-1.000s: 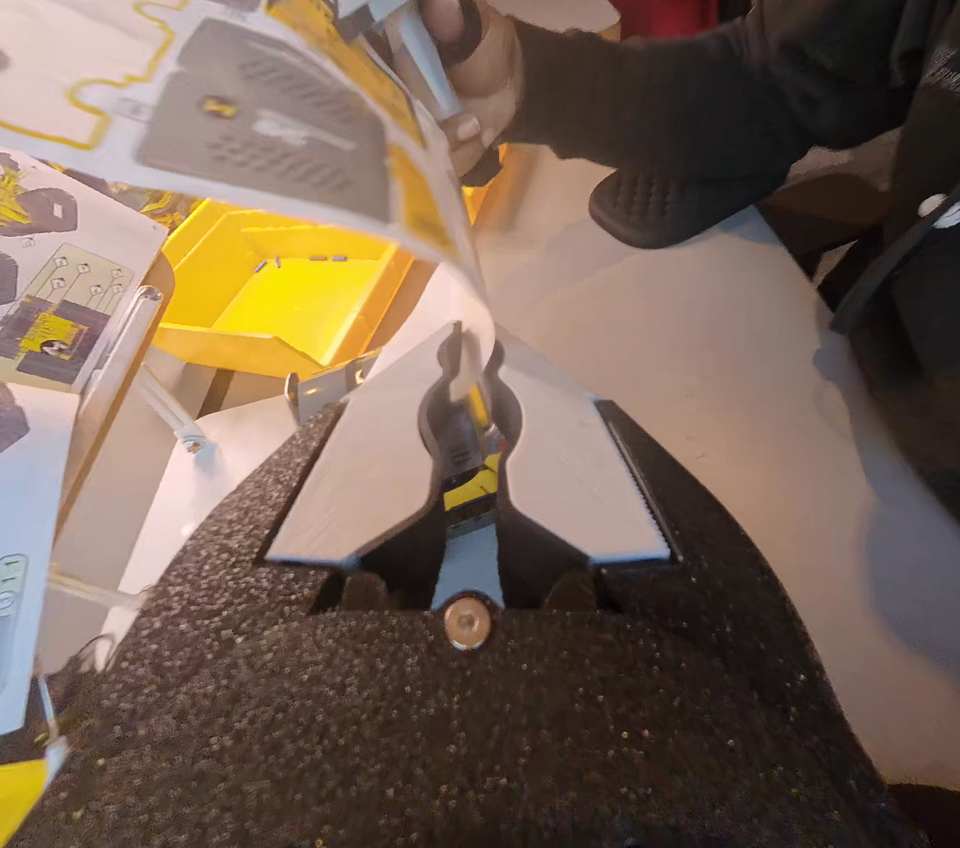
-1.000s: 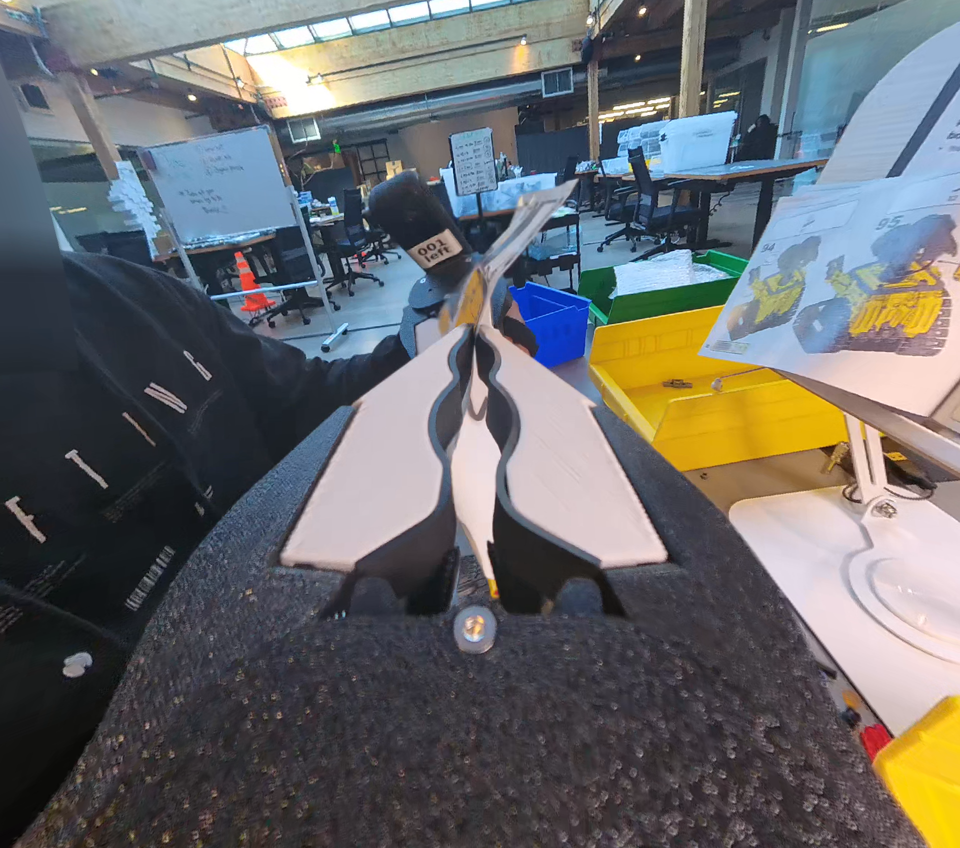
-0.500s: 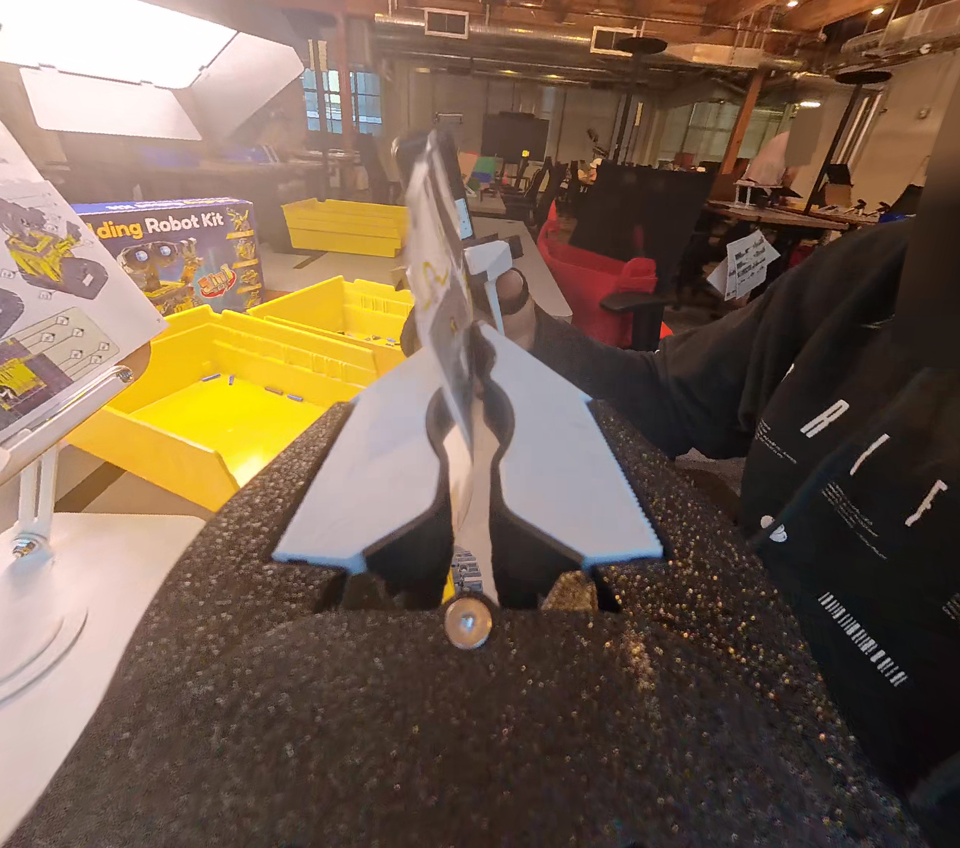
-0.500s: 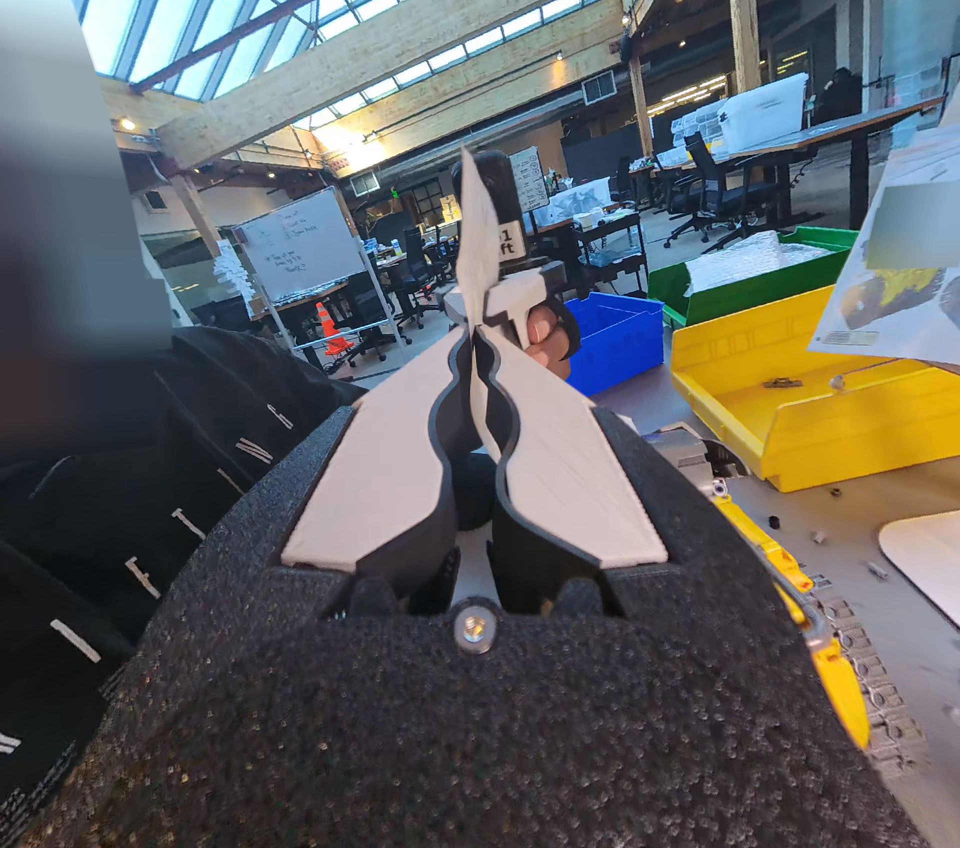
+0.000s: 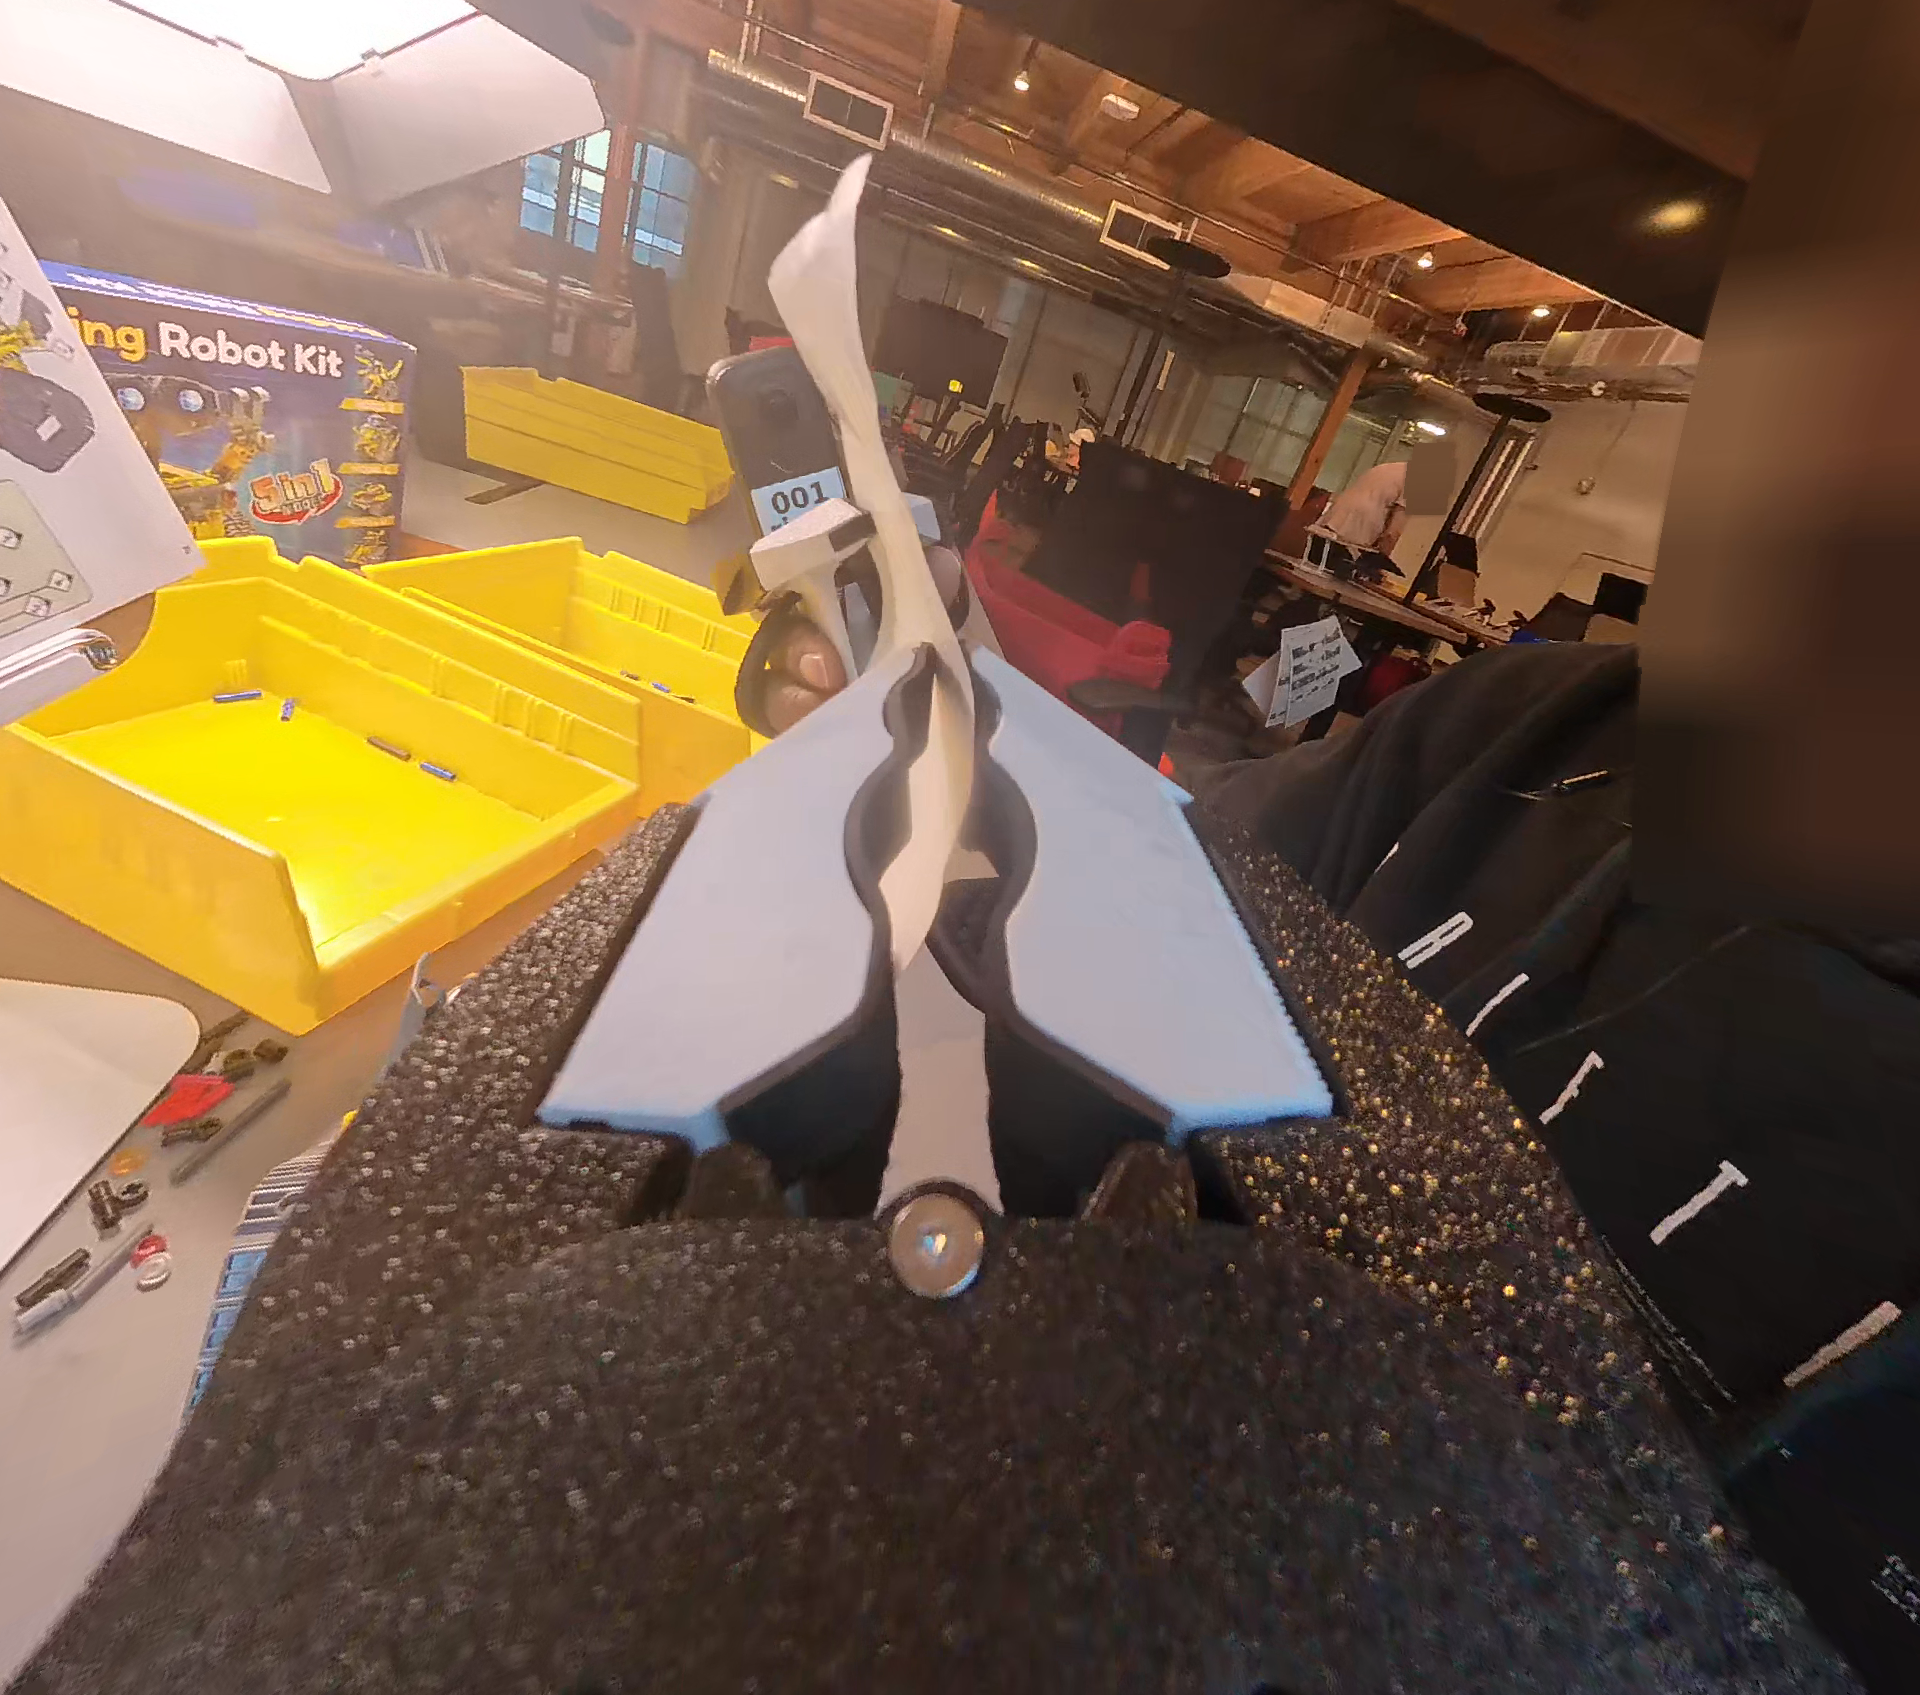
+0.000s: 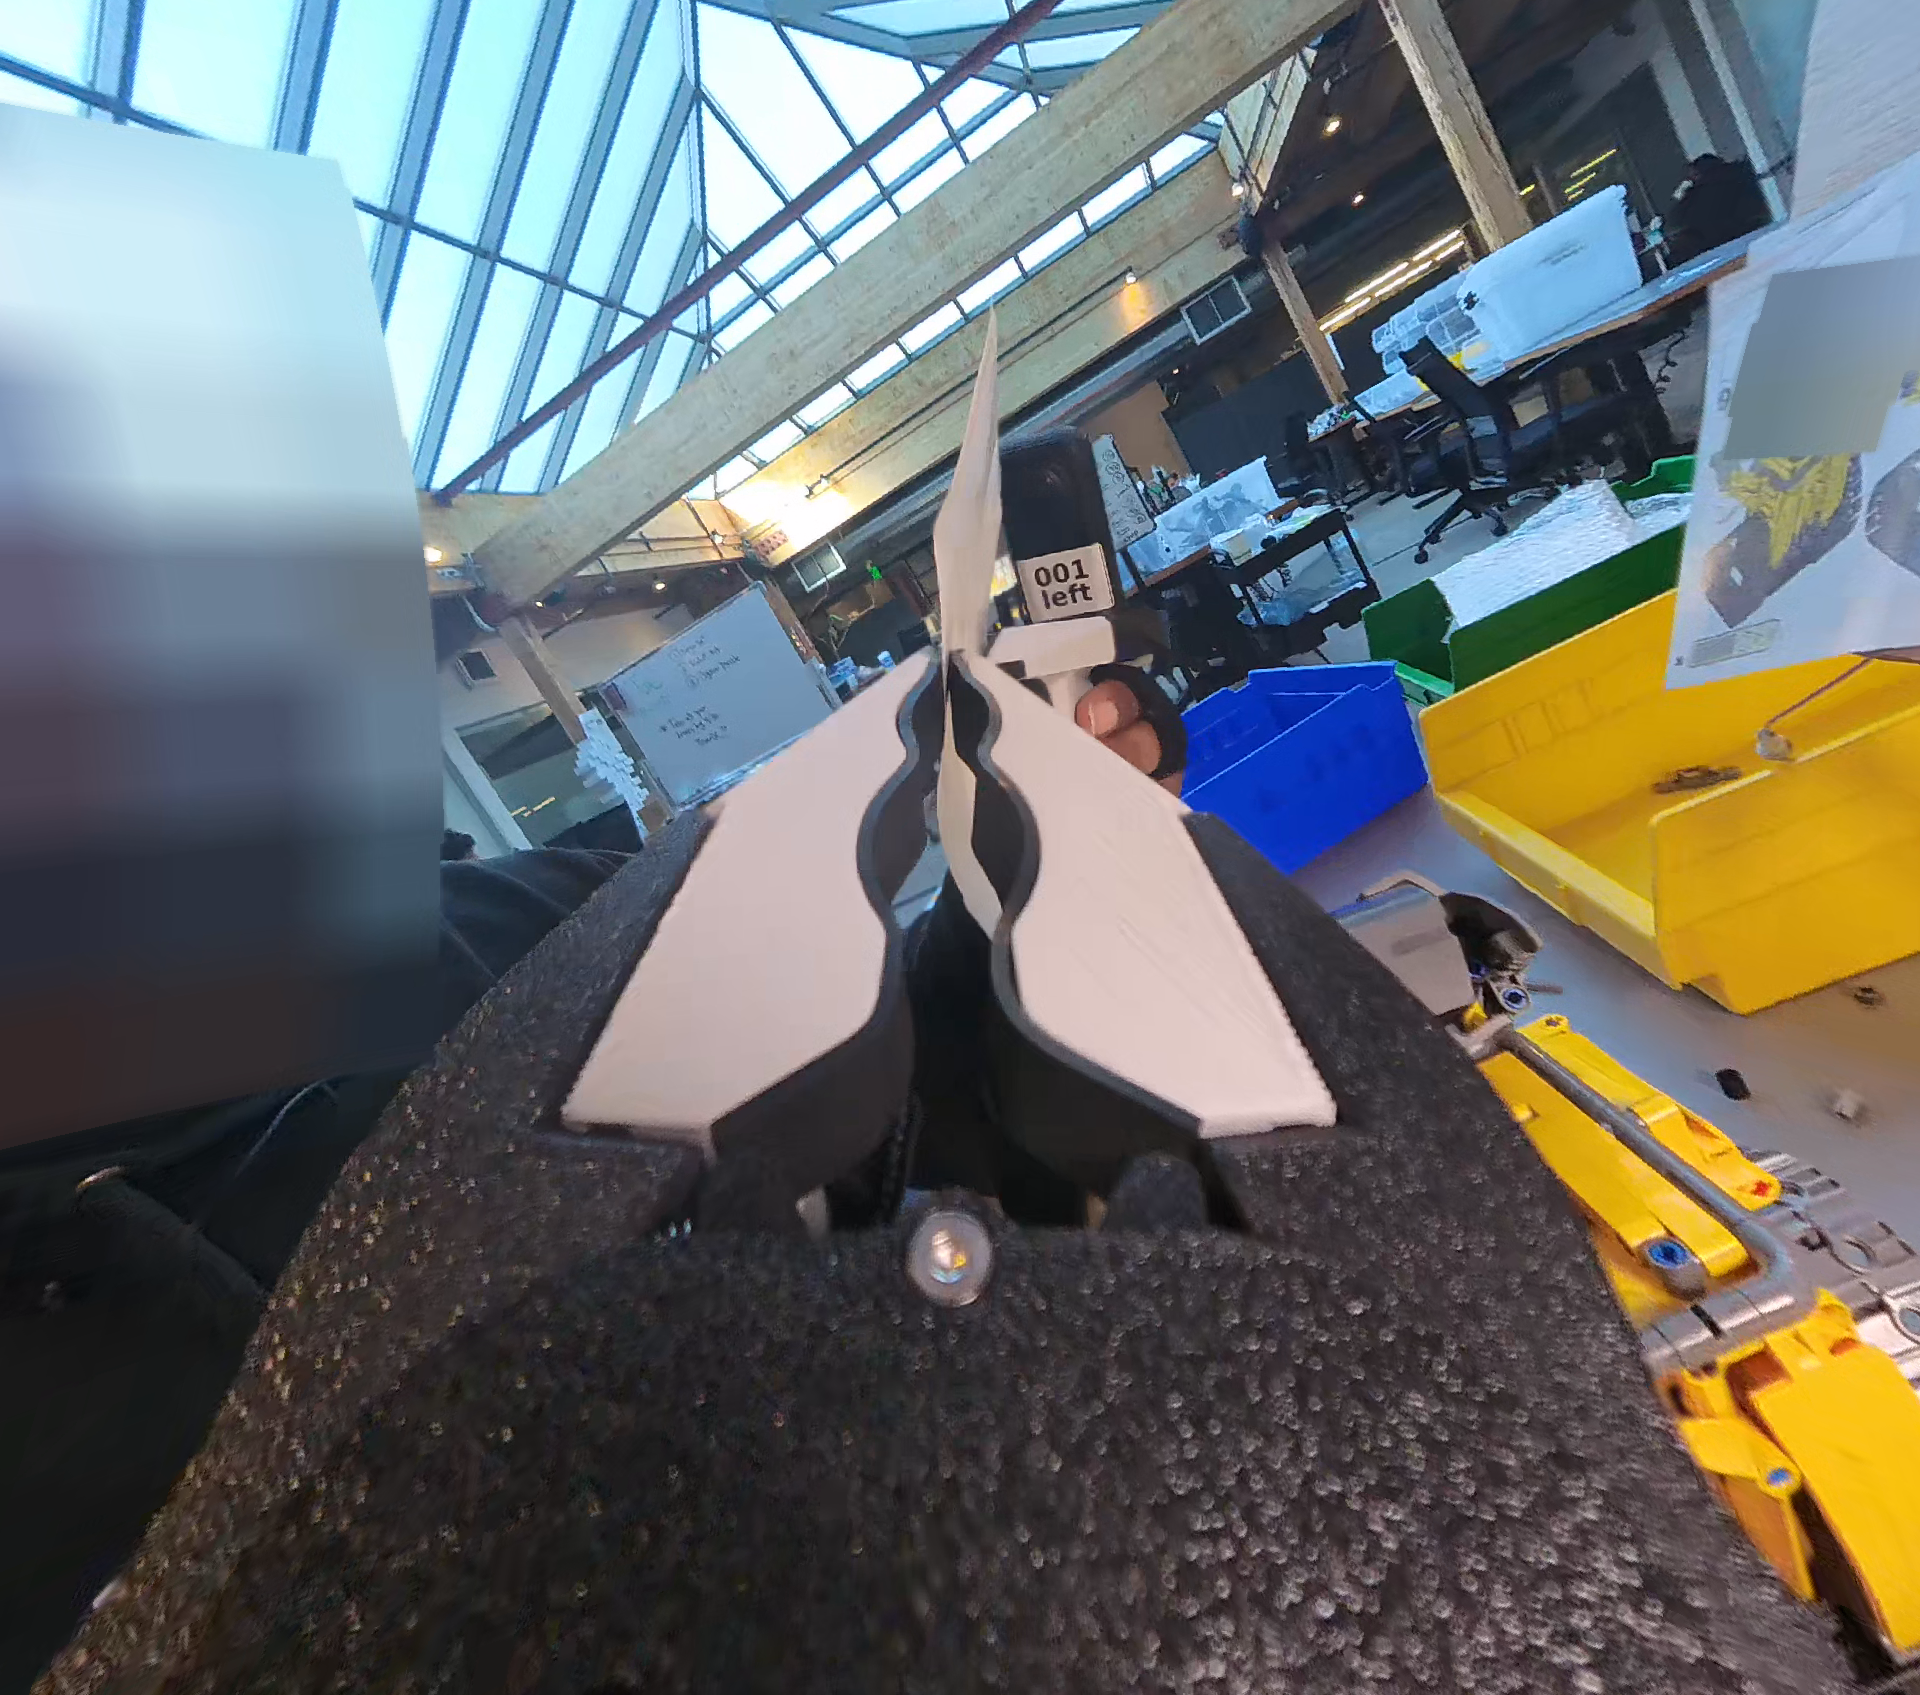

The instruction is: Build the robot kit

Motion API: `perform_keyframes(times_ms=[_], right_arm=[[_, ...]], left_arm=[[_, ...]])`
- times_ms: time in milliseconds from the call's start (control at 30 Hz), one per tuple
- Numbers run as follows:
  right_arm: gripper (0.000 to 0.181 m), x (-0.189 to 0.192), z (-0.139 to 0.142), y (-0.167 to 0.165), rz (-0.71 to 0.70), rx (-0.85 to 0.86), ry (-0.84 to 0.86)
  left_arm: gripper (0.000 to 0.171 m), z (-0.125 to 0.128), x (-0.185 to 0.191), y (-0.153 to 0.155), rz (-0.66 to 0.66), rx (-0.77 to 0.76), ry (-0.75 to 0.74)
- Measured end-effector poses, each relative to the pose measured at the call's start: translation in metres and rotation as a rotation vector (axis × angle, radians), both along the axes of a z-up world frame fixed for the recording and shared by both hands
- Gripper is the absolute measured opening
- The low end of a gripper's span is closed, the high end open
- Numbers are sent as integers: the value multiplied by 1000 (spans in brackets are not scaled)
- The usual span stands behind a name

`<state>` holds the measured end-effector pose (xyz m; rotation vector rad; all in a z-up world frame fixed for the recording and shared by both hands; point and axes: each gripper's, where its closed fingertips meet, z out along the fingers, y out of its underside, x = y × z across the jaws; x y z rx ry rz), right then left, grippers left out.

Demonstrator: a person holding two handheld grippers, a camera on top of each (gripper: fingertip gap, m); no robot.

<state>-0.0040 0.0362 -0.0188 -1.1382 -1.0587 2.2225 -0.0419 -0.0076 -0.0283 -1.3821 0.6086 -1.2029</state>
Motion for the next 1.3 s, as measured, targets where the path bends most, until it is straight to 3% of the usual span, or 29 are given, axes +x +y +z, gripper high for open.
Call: perform_keyframes(times_ms=[500, 800, 1000, 1167, 1300], right_arm=[[0, -1, 0, 10, -17, -64, 1], [0, -3, -4, 14, -32, -78, -20], [10, -7, -15, 4, -61, 115, -50], [0, -16, -28, -13, -93, 308, -67], [0, -22, -24, -21, -125, 322, 3]], left_arm=[[0, 3, -12, 1, 19, 1, -18], [0, 2, -23, 13, 64, -88, -71], [0, 5, -29, 13, 34, -165, -135], [0, 9, -38, 13, 51, -162, -146], [0, 18, -44, 10, 105, -103, -131]])
